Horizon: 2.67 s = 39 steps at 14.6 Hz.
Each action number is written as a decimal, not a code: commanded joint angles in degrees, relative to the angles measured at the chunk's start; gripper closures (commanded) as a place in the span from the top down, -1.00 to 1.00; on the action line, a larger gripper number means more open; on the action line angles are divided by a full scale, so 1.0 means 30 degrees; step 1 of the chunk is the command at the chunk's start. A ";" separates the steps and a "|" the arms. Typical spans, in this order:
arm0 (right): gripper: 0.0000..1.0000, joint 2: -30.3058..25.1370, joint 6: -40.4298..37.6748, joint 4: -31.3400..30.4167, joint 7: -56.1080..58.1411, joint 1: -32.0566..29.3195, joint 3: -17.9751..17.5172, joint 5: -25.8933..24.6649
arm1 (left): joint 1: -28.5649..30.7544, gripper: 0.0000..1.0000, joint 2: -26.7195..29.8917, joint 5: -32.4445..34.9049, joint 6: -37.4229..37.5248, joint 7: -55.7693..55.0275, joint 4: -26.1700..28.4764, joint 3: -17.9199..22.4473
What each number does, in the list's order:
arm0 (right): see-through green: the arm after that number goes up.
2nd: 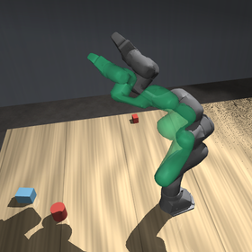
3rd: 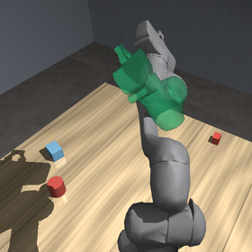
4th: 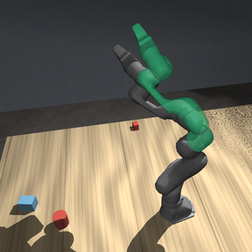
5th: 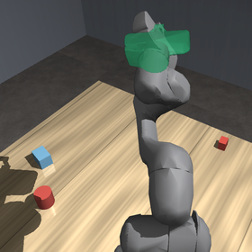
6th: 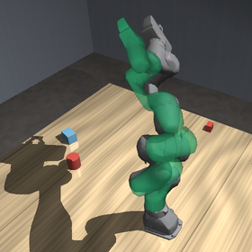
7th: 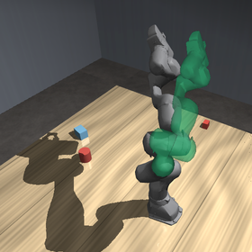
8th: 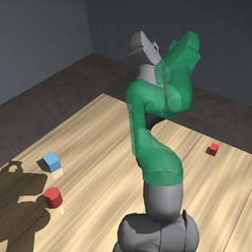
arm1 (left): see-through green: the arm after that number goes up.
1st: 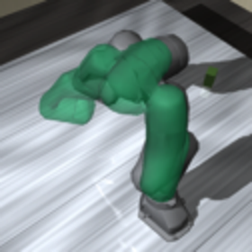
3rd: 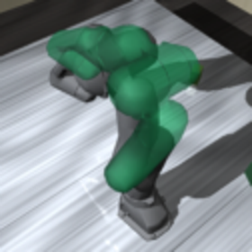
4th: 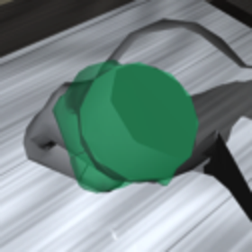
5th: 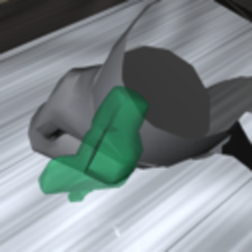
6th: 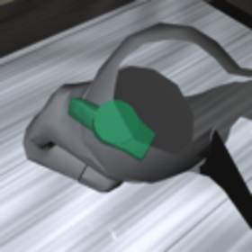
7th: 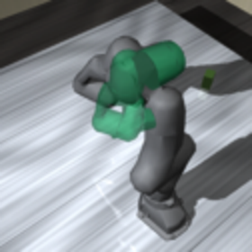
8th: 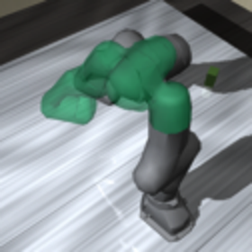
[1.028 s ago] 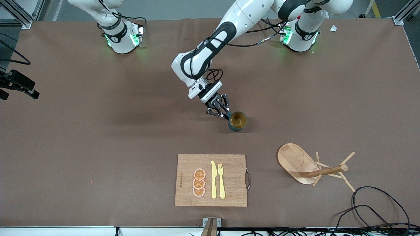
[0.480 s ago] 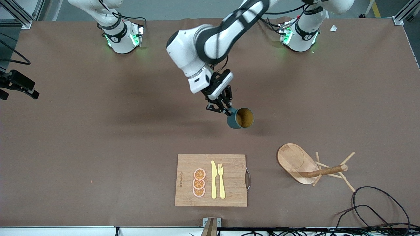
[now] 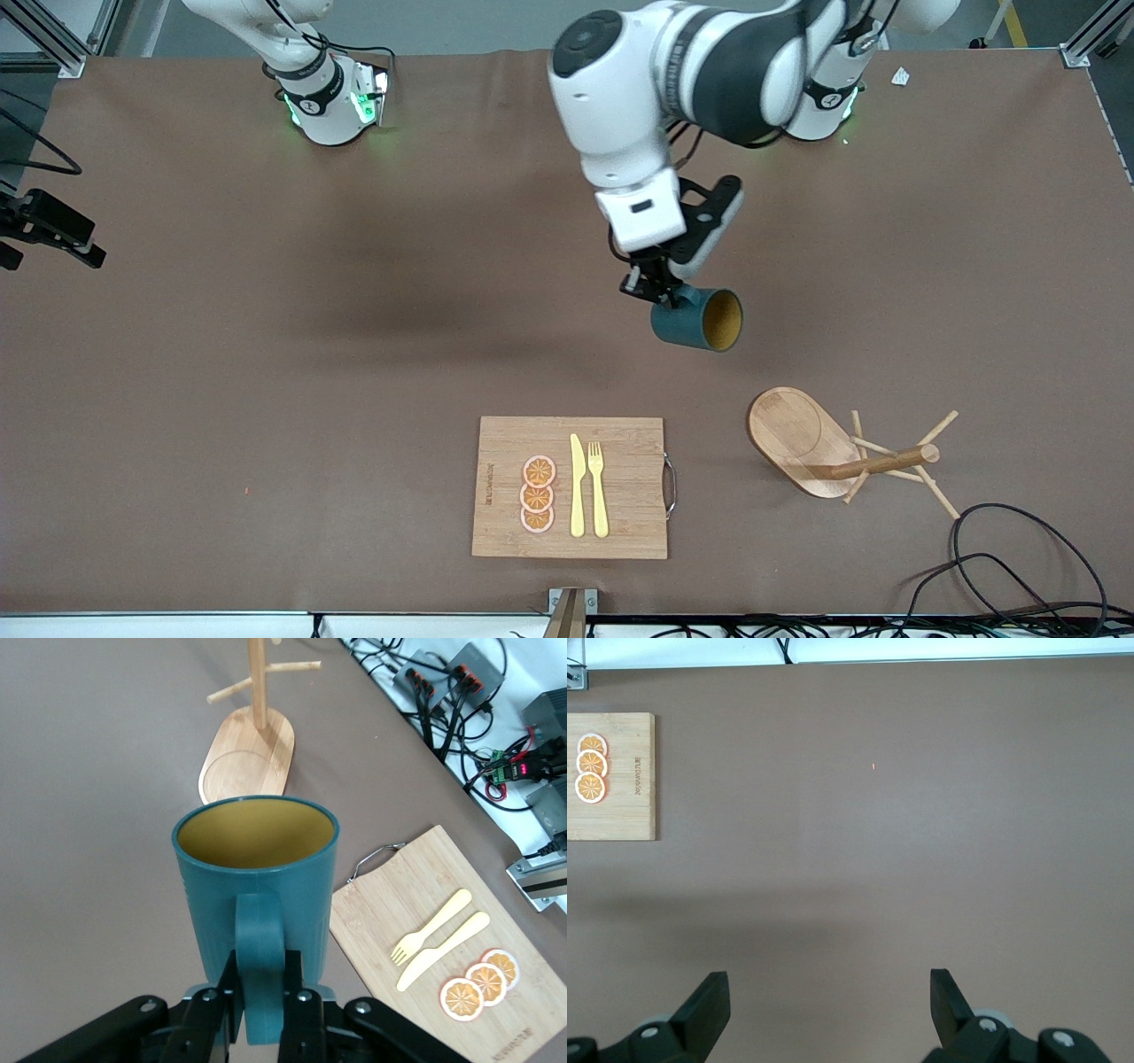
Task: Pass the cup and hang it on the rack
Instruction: 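Lift the mug by its handle with the left gripper toward the rack, then lower the mug with the left gripper beside the wooden rack pegs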
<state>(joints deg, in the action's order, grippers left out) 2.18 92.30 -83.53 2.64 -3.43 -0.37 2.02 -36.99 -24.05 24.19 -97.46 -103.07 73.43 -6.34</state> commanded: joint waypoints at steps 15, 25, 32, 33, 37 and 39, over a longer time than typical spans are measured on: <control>1.00 0.0092 -0.0094 0.0218 -0.0208 -0.0293 -0.0200 0.0149 | 0.6259 -1.00 0.1424 -0.6356 -0.2637 0.4062 0.0660 -0.0083; 1.00 0.0092 -0.0123 0.0218 -0.0208 -0.0293 -0.0229 0.0178 | 0.9394 -1.00 0.1278 -1.3269 -0.3518 0.8336 0.0778 -0.0054; 1.00 0.0092 -0.0123 0.0218 -0.0208 -0.0293 -0.0229 0.0178 | 1.1798 -1.00 -0.0126 -1.9159 -0.3518 1.1240 0.1012 0.0034; 1.00 0.0092 -0.0123 0.0218 -0.0208 -0.0293 -0.0229 0.0178 | 1.1918 -1.00 -0.0448 -1.9543 -0.3518 1.1443 0.0983 0.0034; 1.00 0.0092 -0.0123 0.0218 -0.0208 -0.0293 -0.0200 0.0178 | 1.2678 -1.00 -0.1182 -2.0627 -0.3957 1.2058 0.0924 0.0034; 1.00 0.0092 -0.0123 0.0218 -0.0208 -0.0293 -0.0229 0.0178 | 1.2855 -1.00 -0.1533 -2.1126 -0.4045 1.2585 0.0924 0.0034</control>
<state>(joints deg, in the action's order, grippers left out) 2.19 92.30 -83.53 2.65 -3.43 -0.38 2.02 0.78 -27.98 -37.05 -108.97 -67.08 76.48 -5.93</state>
